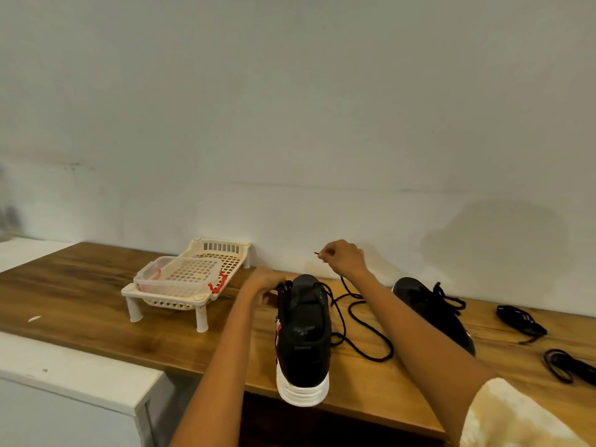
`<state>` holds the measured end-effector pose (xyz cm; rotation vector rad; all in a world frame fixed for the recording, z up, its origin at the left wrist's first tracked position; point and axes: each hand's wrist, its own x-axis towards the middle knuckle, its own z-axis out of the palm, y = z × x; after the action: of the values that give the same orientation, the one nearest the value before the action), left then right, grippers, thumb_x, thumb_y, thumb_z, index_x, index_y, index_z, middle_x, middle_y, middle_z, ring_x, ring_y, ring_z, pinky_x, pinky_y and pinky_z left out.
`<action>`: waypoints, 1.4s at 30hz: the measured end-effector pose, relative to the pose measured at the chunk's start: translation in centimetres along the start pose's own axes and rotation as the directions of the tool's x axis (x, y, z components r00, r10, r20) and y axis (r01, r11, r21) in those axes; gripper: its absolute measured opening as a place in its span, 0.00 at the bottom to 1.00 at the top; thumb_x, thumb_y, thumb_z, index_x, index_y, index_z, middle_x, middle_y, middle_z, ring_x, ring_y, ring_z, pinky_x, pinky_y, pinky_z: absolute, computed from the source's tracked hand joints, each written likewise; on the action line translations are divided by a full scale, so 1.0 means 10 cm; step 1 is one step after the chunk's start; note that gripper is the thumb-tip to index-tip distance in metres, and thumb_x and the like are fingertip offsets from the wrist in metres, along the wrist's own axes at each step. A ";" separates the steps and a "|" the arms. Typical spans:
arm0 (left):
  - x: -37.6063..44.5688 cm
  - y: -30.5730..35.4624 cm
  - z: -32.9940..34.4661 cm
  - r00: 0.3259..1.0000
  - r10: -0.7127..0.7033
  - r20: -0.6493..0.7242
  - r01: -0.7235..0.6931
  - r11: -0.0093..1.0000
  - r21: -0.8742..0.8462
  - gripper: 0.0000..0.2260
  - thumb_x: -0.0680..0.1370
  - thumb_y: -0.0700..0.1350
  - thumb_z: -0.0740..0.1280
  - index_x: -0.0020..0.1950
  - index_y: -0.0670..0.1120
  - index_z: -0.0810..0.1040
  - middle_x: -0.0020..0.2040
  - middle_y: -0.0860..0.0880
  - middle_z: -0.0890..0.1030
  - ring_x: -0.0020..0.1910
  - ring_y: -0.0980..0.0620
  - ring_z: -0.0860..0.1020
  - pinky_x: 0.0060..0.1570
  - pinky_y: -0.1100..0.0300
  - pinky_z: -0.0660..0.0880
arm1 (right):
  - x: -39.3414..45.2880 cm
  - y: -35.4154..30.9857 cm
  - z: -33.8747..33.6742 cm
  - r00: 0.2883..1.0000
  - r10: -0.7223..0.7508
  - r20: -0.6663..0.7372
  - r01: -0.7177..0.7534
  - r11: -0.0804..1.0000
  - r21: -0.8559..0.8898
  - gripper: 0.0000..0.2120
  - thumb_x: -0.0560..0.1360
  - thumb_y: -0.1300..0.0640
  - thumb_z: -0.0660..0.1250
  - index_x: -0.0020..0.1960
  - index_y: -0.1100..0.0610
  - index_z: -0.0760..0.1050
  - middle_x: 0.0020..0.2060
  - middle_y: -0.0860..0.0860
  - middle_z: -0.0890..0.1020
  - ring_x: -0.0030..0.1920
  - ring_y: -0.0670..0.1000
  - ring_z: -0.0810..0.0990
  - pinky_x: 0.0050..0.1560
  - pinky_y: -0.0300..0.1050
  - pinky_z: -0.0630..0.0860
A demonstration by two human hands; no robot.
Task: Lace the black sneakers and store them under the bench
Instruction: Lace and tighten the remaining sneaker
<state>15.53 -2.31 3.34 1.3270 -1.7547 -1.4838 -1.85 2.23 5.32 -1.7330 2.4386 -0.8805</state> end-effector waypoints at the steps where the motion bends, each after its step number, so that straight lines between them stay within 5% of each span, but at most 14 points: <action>1: -0.01 -0.05 -0.05 1.000 -0.018 0.011 0.019 0.996 -0.088 0.05 0.77 0.34 0.61 0.41 0.40 0.71 0.39 0.43 0.74 0.38 0.49 0.75 0.34 0.58 0.74 | 0.00 -0.09 0.03 0.997 -0.045 0.064 0.035 0.989 0.141 0.08 0.76 0.57 0.66 0.50 0.58 0.83 0.50 0.54 0.84 0.55 0.54 0.79 0.55 0.46 0.72; 5: 0.00 -0.19 -0.13 0.997 -0.066 0.043 0.075 0.963 -0.259 0.04 0.76 0.33 0.61 0.48 0.39 0.74 0.43 0.41 0.77 0.41 0.46 0.77 0.37 0.55 0.76 | -0.10 -0.36 0.24 0.956 -0.176 0.234 0.150 0.981 0.127 0.09 0.74 0.60 0.69 0.52 0.61 0.83 0.49 0.56 0.84 0.51 0.52 0.81 0.48 0.38 0.73; 11: -0.03 -0.21 -0.15 0.992 -0.084 0.092 0.109 0.941 -0.321 0.03 0.76 0.34 0.61 0.45 0.40 0.73 0.43 0.42 0.76 0.42 0.47 0.77 0.37 0.57 0.77 | -0.09 -0.38 0.49 0.971 -0.075 0.228 0.089 0.995 -0.049 0.09 0.73 0.61 0.68 0.47 0.65 0.82 0.46 0.58 0.84 0.45 0.55 0.82 0.47 0.46 0.80; 33: -0.08 -0.21 -0.08 0.998 0.001 0.064 0.015 0.969 -0.247 0.04 0.79 0.38 0.61 0.45 0.41 0.74 0.44 0.43 0.79 0.44 0.48 0.78 0.40 0.57 0.76 | -0.07 -0.38 0.53 0.969 -0.062 0.241 0.090 0.990 -0.108 0.09 0.74 0.60 0.67 0.50 0.63 0.82 0.47 0.57 0.84 0.47 0.55 0.81 0.46 0.46 0.77; 38: -0.04 -0.30 -0.02 0.998 0.052 0.043 -0.045 0.986 -0.159 0.08 0.80 0.43 0.62 0.48 0.41 0.77 0.43 0.46 0.80 0.42 0.51 0.78 0.37 0.61 0.75 | -0.09 -0.37 0.53 0.968 -0.053 0.245 0.077 0.993 -0.090 0.11 0.74 0.63 0.65 0.55 0.66 0.78 0.52 0.62 0.81 0.52 0.59 0.79 0.52 0.52 0.77; 42: 0.02 -0.43 0.08 0.987 0.147 -0.069 -0.156 0.978 -0.141 0.07 0.80 0.40 0.62 0.44 0.41 0.76 0.38 0.46 0.78 0.34 0.54 0.77 0.29 0.65 0.74 | -0.10 -0.37 0.44 0.932 -0.075 0.356 0.086 0.996 -0.015 0.12 0.76 0.63 0.62 0.58 0.63 0.73 0.58 0.59 0.77 0.58 0.56 0.75 0.50 0.45 0.70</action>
<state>16.38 -1.83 -0.97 1.1259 -1.6383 -1.4444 3.19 0.36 2.99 -1.8258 2.1693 -0.4817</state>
